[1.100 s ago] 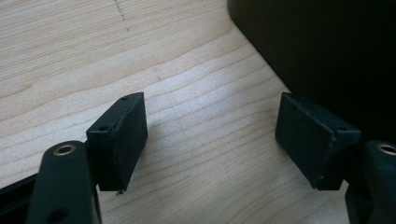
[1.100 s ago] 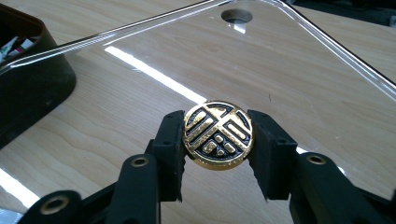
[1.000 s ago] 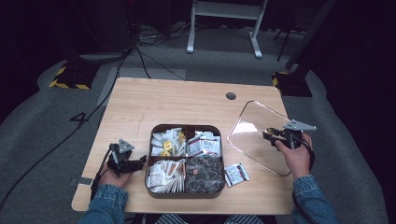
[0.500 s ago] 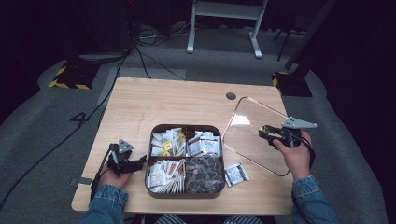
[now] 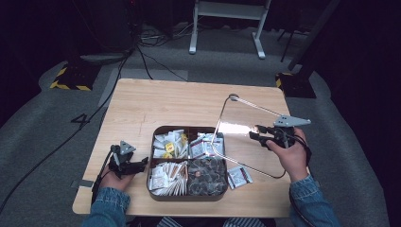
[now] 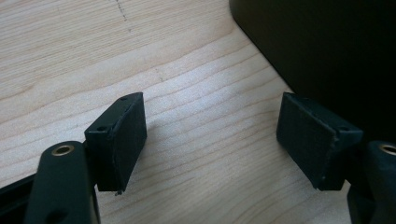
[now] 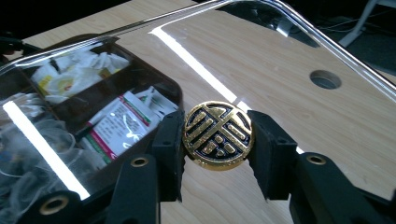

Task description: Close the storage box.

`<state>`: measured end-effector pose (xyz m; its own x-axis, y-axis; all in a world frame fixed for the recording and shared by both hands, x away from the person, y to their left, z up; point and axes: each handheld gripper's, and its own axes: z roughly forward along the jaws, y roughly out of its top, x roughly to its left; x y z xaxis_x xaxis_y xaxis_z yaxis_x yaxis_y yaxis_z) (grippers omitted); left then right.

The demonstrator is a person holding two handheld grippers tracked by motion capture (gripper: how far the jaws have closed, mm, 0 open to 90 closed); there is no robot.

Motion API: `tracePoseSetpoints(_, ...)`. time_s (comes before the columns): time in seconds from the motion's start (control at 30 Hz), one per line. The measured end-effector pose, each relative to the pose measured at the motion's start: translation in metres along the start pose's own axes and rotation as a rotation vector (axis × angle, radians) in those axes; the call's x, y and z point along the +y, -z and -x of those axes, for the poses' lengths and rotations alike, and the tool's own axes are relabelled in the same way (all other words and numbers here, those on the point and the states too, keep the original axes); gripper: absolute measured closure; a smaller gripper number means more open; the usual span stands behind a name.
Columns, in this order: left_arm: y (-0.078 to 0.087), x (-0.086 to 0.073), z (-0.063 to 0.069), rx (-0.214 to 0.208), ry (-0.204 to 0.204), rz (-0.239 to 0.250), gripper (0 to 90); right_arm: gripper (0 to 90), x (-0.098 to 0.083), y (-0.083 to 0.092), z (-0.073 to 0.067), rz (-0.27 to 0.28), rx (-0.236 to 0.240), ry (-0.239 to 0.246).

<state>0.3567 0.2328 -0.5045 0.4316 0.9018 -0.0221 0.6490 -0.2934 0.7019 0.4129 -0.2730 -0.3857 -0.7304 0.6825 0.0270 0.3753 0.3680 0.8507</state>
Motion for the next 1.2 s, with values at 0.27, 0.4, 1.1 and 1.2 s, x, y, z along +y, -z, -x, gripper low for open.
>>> tracePoseSetpoints(0.27, -0.001, 0.001, 0.0, 0.003, 0.004, 0.0, 24.6, 58.6, 0.015, -0.008, -0.022, -0.001, 0.05, 0.029)
tracePoseSetpoints(0.4, -0.001, 0.001, 0.0, 0.003, 0.005, 0.0, 24.6, 58.6, 0.022, -0.015, -0.037, -0.008, 0.083, 0.052)
tracePoseSetpoints(1.1, -0.002, 0.003, -0.001, -0.002, -0.001, 0.0, 25.1, 58.6, 0.049, -0.05, -0.092, -0.085, 0.186, 0.12)
tracePoseSetpoints(1.2, -0.002, 0.003, -0.001, -0.003, -0.002, 0.001, 25.2, 58.6, 0.05, -0.055, -0.098, -0.088, 0.198, 0.127)
